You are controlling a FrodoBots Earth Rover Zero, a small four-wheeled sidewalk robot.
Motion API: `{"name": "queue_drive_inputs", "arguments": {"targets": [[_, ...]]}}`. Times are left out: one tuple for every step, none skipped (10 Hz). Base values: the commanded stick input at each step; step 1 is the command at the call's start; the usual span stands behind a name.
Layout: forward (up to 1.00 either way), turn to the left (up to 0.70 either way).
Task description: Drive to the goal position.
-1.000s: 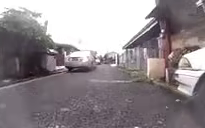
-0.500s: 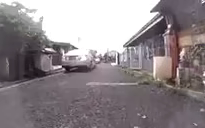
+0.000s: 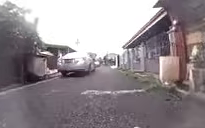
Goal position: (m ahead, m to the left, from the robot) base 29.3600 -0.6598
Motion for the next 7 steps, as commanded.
{"name": "queue_drive_inputs", "arguments": {"targets": [[1.00,0.00],[1.00,0.00],[1.00,0.00],[1.00,0.00],[1.00,0.00],[1.00,0.00],[1.00,0.00]]}}
